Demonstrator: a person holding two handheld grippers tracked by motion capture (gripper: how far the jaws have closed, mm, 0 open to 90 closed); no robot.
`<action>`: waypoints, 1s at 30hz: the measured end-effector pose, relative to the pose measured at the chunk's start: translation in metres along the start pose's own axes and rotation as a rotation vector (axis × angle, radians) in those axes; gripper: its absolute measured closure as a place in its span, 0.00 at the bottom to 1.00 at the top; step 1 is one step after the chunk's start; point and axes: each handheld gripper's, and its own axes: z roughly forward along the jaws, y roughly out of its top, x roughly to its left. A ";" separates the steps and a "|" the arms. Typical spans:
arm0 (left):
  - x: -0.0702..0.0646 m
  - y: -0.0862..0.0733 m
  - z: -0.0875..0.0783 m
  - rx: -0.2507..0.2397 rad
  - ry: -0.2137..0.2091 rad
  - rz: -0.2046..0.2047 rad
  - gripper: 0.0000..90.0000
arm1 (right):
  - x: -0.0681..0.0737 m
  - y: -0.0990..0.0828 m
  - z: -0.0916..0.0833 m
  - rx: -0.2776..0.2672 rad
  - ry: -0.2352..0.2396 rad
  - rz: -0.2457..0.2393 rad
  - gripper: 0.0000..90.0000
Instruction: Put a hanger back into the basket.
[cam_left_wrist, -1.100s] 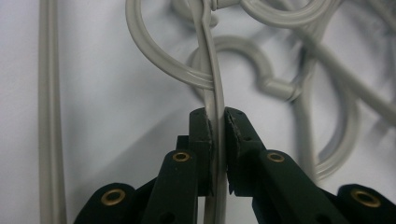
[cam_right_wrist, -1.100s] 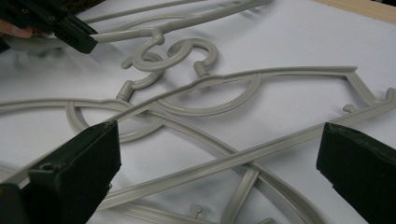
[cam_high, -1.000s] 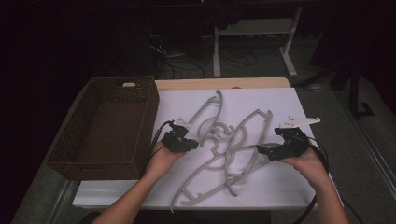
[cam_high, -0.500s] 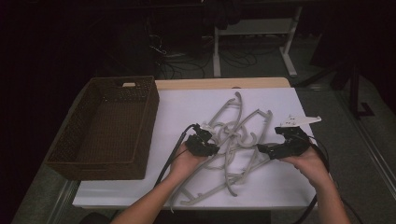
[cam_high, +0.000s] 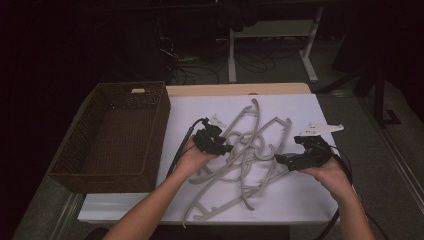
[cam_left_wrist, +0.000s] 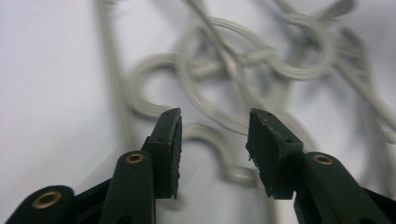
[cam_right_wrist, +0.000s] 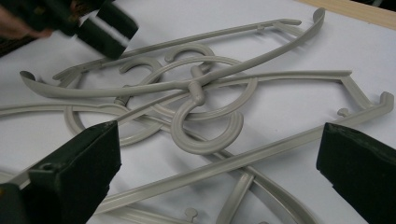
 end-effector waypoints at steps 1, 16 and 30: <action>0.005 0.002 0.000 0.001 0.011 0.002 0.66 | 0.000 0.000 0.000 0.000 0.000 0.000 0.00; 0.046 -0.027 0.015 0.177 0.056 -0.047 1.00 | 0.001 -0.001 0.000 0.008 -0.002 -0.002 0.00; 0.031 -0.027 0.007 0.163 -0.011 -0.039 1.00 | 0.002 -0.002 0.007 0.034 -0.015 -0.008 0.00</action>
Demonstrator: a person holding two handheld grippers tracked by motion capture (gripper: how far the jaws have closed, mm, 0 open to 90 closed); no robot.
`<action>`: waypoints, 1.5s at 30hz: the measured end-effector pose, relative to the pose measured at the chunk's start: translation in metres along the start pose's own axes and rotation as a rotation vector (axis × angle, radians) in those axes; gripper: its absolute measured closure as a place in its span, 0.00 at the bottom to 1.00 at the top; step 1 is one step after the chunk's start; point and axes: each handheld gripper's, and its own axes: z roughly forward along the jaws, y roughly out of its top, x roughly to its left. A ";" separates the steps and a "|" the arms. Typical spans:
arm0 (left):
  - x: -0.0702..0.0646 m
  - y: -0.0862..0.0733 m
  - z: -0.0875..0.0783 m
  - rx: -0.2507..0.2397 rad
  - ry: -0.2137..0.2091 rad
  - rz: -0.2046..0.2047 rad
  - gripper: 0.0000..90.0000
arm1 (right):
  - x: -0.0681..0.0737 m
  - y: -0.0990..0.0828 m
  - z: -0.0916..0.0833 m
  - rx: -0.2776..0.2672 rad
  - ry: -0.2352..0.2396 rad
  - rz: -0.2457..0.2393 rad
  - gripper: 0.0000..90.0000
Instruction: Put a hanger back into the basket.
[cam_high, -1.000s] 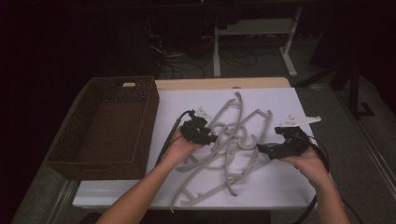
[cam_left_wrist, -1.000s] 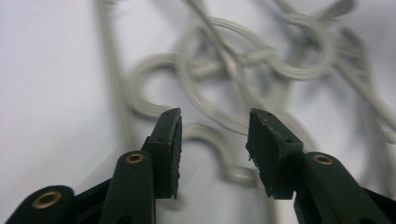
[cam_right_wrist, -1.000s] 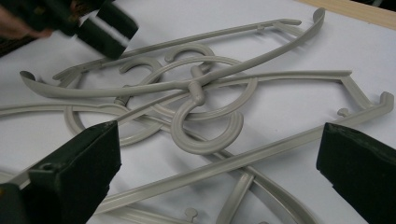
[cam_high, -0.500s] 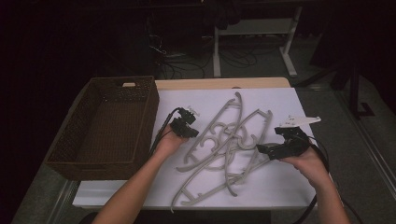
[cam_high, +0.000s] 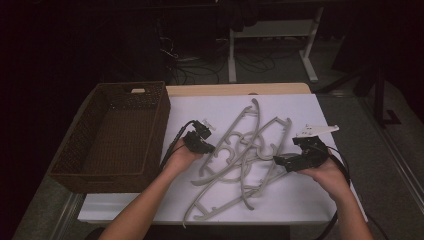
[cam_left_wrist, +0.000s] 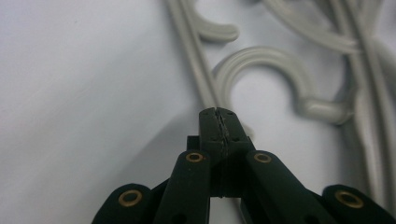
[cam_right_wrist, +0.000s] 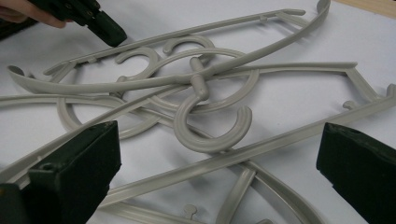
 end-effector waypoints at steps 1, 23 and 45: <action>-0.002 0.000 0.000 0.003 0.009 0.008 1.00 | 0.001 0.000 0.002 0.003 0.003 0.000 0.00; -0.015 -0.052 -0.048 -0.233 -0.077 -0.021 0.33 | -0.012 0.066 0.080 0.063 -0.104 0.158 0.28; -0.011 -0.060 -0.051 -0.277 -0.079 -0.043 0.21 | -0.055 0.099 0.174 0.338 -0.296 0.379 0.73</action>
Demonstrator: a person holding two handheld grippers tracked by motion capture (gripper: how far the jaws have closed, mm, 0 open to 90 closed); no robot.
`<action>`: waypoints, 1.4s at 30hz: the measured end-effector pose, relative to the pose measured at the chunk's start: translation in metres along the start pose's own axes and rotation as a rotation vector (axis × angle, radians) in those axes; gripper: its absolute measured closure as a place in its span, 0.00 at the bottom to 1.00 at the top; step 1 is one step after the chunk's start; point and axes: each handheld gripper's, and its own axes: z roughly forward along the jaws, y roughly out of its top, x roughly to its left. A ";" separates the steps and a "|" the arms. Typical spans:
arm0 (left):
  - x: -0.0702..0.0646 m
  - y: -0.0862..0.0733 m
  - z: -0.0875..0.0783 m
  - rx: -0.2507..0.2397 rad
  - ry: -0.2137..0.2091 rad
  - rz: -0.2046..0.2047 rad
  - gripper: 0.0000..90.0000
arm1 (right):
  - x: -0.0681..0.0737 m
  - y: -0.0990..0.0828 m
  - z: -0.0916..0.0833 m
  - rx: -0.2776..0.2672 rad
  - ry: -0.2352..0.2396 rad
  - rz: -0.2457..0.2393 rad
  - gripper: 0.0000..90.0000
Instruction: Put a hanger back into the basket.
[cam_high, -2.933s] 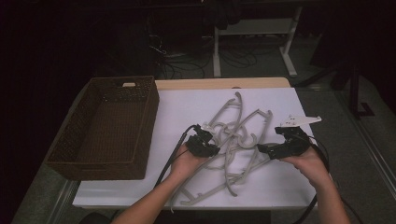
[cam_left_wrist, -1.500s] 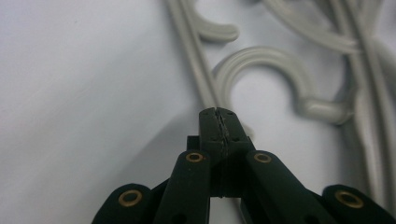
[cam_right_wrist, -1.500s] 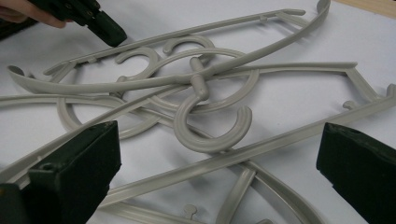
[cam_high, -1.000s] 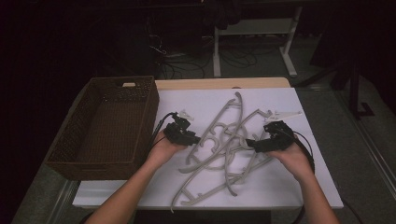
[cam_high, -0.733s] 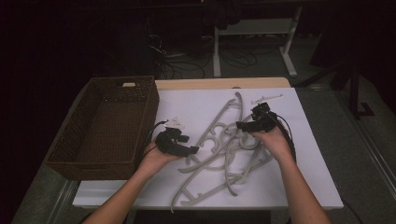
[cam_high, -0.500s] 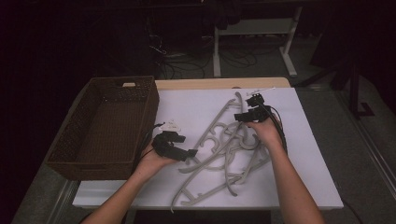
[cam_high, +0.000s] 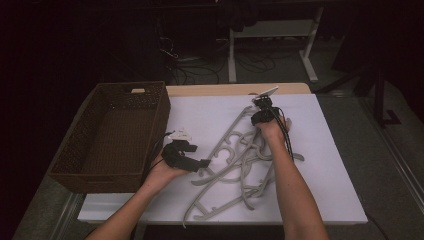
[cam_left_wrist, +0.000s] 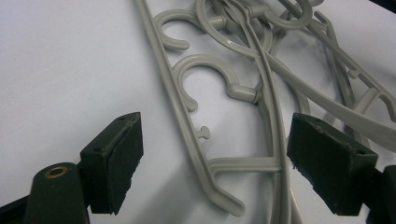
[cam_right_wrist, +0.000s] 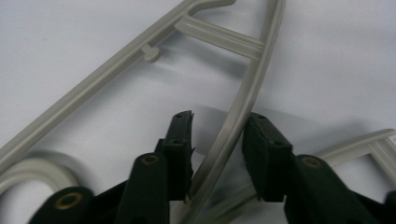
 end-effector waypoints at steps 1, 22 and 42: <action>0.000 0.000 0.000 0.000 0.004 -0.001 0.21 | 0.000 0.001 0.000 0.000 0.001 0.011 0.74; 0.001 -0.001 0.000 0.000 0.019 -0.004 0.21 | 0.026 0.030 -0.009 -0.095 0.094 0.060 0.85; 0.001 -0.002 0.002 -0.004 0.025 -0.001 0.20 | 0.049 0.048 -0.022 -0.154 0.241 0.099 0.90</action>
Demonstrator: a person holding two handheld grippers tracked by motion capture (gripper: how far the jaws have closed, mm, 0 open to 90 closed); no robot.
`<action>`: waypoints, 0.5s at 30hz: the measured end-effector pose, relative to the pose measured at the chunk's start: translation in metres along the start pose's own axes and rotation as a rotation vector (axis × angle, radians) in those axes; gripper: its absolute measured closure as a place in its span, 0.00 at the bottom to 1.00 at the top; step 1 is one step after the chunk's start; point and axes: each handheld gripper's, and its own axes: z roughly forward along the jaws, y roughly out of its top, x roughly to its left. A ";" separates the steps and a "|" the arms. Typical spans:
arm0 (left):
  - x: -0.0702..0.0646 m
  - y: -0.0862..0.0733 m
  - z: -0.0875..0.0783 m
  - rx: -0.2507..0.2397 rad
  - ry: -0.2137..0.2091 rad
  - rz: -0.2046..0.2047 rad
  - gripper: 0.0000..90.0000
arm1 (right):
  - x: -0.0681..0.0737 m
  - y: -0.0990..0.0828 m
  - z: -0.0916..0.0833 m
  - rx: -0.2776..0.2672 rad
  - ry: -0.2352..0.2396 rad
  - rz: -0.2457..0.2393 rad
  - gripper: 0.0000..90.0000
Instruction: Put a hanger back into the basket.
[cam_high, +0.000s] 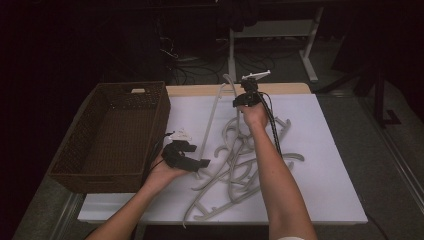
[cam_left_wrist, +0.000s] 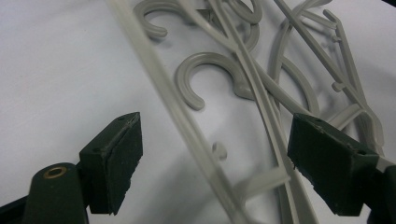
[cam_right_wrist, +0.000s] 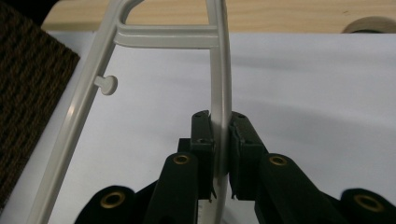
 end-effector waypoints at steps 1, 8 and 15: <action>0.000 0.000 0.000 0.000 0.000 0.000 0.20 | 0.004 0.000 0.004 0.006 -0.003 -0.014 0.89; -0.001 0.001 -0.004 -0.033 0.031 -0.006 0.19 | 0.033 0.000 0.040 0.075 -0.011 -0.114 0.88; 0.001 0.000 -0.004 -0.033 0.030 -0.009 0.19 | 0.054 -0.008 0.072 0.140 -0.016 -0.193 0.87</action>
